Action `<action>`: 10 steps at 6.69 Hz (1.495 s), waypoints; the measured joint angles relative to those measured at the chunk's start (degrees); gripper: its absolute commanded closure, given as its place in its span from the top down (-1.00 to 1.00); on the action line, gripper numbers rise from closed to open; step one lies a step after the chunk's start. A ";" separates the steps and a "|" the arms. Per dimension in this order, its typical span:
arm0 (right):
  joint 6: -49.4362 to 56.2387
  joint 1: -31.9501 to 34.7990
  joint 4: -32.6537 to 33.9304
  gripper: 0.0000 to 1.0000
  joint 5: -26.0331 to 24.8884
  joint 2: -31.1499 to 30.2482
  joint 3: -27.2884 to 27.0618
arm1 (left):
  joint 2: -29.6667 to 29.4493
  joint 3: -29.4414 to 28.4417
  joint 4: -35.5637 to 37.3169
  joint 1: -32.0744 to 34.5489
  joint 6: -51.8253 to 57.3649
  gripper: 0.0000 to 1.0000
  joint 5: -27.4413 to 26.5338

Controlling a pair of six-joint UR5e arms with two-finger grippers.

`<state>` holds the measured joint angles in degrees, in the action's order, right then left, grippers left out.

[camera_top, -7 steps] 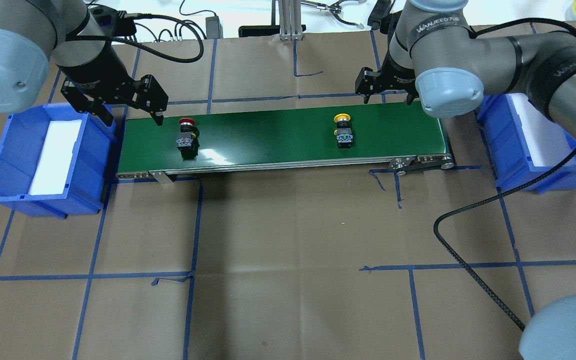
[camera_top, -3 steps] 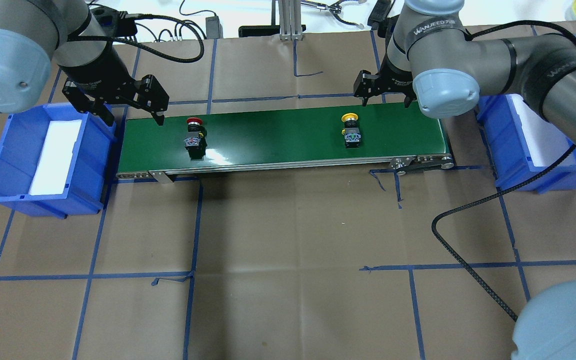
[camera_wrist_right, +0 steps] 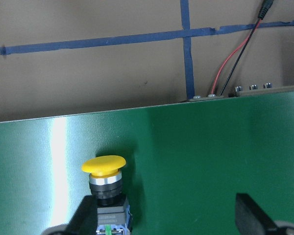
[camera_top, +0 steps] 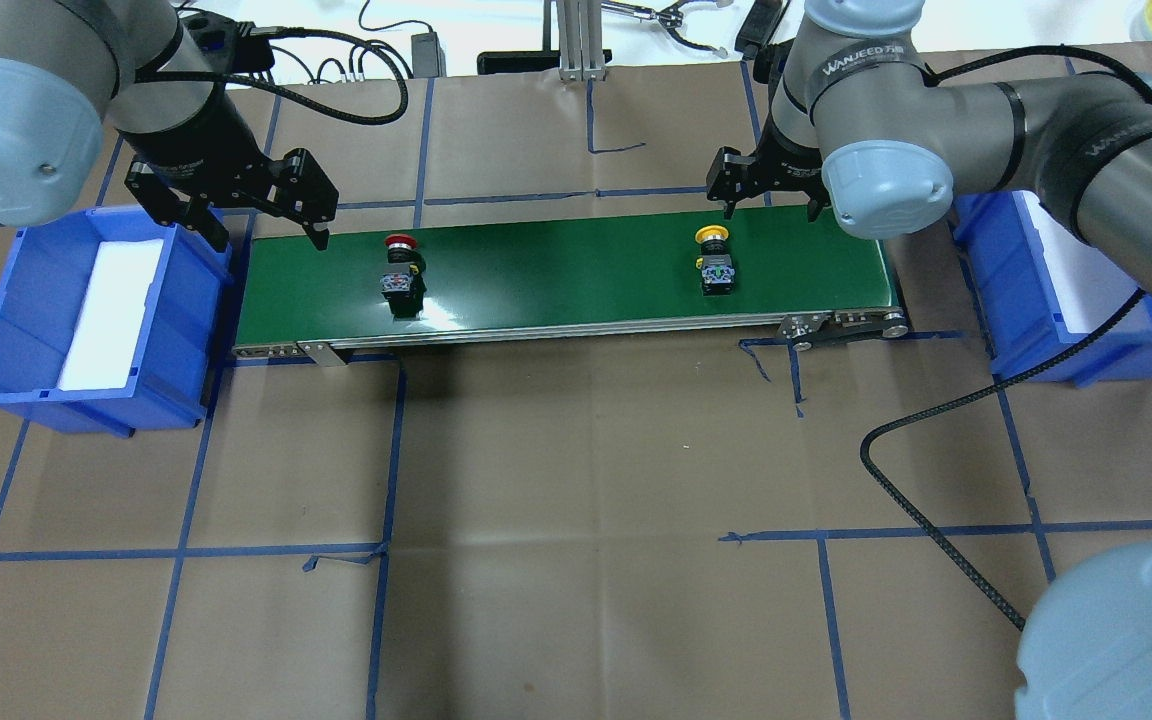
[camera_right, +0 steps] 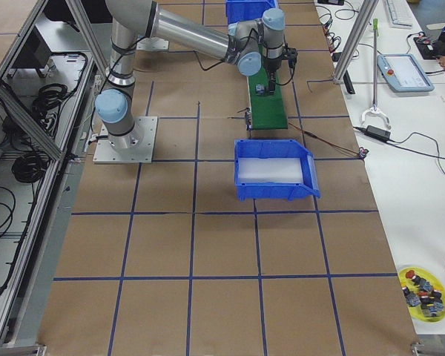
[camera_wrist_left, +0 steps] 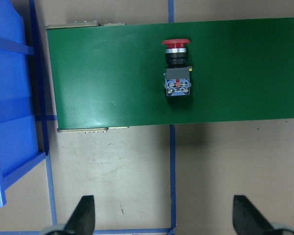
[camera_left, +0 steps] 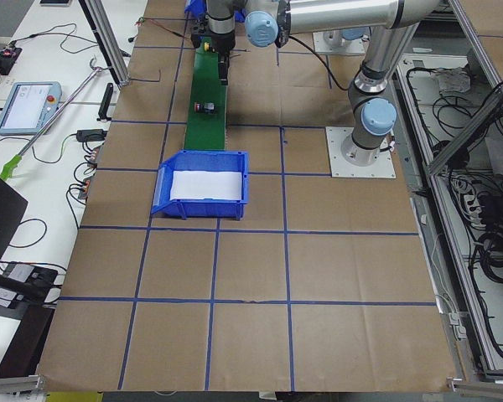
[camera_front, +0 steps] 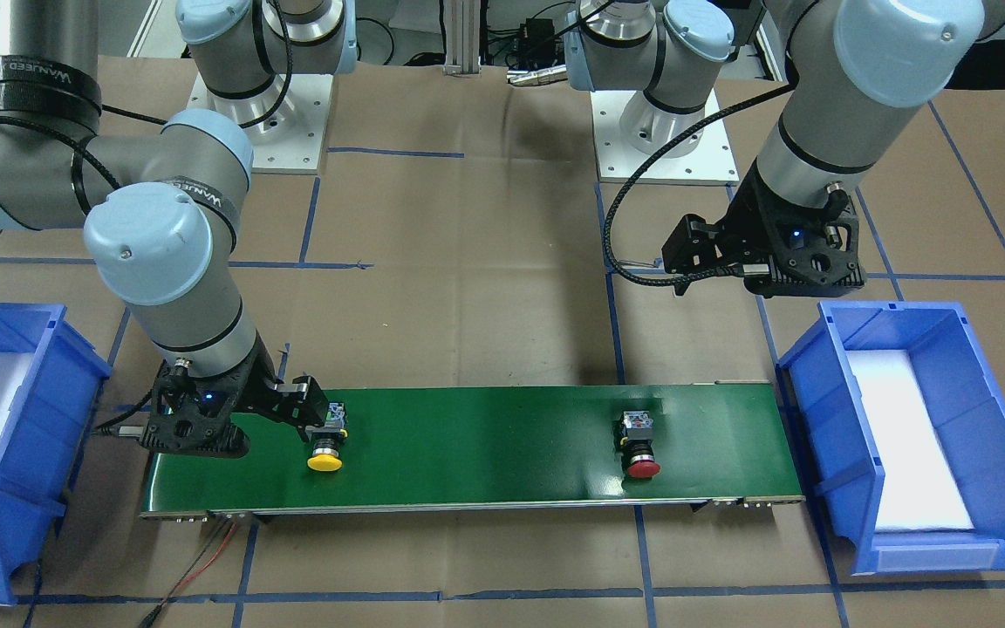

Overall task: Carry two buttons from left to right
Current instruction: 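Raise the left gripper while the right gripper follows the yellow button, then grasp the yellow button on the belt with the right gripper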

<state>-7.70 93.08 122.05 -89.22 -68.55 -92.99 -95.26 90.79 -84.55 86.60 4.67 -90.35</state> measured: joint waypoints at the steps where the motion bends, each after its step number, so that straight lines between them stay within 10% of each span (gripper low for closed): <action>1: -0.01 0.00 -0.06 1.00 0.06 0.19 -0.10 | 0.01 0.00 0.03 0.14 -0.64 1.00 0.02; 8: -0.42 -0.20 0.14 0.97 -0.50 5.18 0.19 | -0.41 -0.04 0.43 0.57 -2.88 1.00 0.09; 10: 0.03 -0.22 -0.28 -0.54 -0.65 5.60 0.79 | -0.45 -0.06 0.52 0.55 -2.83 1.00 0.15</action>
<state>-7.67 92.86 121.77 -89.87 -62.95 -92.20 -95.71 90.73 -84.04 87.14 1.84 -90.20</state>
